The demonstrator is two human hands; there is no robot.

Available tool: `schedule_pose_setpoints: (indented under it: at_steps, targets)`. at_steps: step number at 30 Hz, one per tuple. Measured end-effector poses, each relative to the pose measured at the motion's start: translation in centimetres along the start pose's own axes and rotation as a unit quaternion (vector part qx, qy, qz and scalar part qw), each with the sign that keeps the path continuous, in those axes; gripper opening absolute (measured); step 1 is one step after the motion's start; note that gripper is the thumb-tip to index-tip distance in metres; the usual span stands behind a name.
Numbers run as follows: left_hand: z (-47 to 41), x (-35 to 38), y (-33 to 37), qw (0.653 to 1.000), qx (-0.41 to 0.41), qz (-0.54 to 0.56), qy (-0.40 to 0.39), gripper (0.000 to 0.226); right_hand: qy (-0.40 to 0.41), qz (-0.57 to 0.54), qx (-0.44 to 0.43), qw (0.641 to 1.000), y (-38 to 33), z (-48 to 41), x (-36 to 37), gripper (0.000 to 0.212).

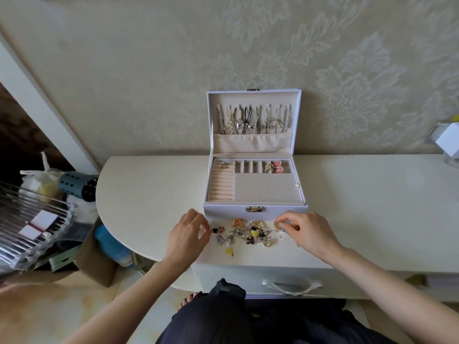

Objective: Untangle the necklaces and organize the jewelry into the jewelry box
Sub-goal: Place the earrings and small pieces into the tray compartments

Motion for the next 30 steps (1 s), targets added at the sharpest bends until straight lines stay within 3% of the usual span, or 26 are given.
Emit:
schedule_pose_setpoints:
  at_steps: [5,10,17,24,27,30]
  targets:
    - [0.2,0.3,0.5,1.0,0.006,0.014,-0.01,0.009,0.027,0.031,0.038,0.998,1.4,0.0,-1.2,0.013]
    - [0.2,0.8,0.9,1.0,0.009,0.007,-0.025,0.023,-0.007,0.05,0.064,0.997,2.3,0.3,-0.8,0.014]
    - [0.1,1.1,1.6,1.0,0.001,0.014,-0.025,0.036,-0.03,0.027,0.04,0.998,1.5,0.3,0.2,0.017]
    - [0.6,0.2,2.8,0.995,0.061,0.013,0.083,0.03,-0.064,0.008,0.01,0.998,0.8,0.3,0.8,0.017]
    - [0.5,-1.0,3.8,0.986,0.083,0.048,0.138,0.017,-0.073,0.011,0.005,0.997,0.8,0.2,1.0,0.014]
    - [0.5,-1.3,4.9,0.977,0.134,0.079,0.144,0.013,-0.102,-0.009,0.015,0.995,0.7,0.3,1.3,0.016]
Point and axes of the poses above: each hand's wrist, its own z-axis away from the middle knuckle, its own x-axis out of the palm, y = z × x, the point moved 6 cm from there along -z, towards the middle knuckle, and after that the axes turned 6 degrees about -z, right-handed, at the moved point
